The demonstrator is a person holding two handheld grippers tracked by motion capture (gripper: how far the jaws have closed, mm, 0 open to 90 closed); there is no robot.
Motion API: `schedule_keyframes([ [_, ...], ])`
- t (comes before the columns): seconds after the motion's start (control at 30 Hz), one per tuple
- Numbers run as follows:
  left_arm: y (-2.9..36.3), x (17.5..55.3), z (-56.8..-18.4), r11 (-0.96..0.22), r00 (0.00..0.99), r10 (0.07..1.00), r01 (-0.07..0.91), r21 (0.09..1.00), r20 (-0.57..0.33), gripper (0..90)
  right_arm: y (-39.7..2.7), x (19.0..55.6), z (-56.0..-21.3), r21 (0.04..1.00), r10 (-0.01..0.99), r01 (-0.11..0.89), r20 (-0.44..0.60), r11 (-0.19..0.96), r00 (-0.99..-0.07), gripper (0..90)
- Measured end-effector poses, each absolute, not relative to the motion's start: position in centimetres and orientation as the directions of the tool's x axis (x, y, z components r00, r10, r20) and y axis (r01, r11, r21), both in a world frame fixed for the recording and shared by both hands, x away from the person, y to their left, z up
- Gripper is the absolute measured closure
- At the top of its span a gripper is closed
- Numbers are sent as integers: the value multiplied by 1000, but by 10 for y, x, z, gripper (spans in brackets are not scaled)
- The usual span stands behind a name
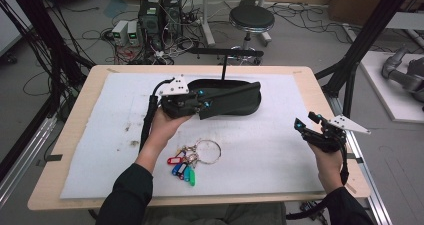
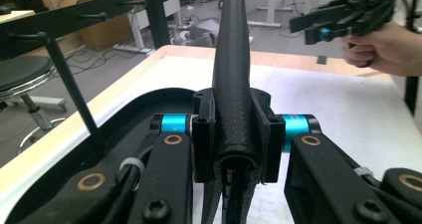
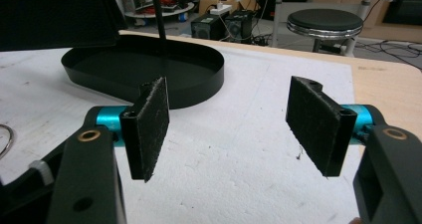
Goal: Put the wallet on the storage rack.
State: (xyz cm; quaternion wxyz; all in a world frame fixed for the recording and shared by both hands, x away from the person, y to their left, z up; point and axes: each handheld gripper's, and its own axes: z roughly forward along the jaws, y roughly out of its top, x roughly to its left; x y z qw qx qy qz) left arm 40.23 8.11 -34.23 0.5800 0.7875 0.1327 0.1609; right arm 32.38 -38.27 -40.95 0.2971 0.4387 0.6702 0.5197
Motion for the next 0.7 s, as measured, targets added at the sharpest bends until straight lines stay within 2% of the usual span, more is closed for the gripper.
schedule_keyframes([
  [0.3, 76, 428, -354, -319, 899, 424, 38, 947, 107, 741, -386, 327, -411, 954, 903, 292, 71, 61, -424, 340],
  [0.7, 61, 465, -378, -372, 876, 455, 21, 928, 163, 741, -385, 327, -412, 955, 903, 290, 67, 66, -425, 341],
])
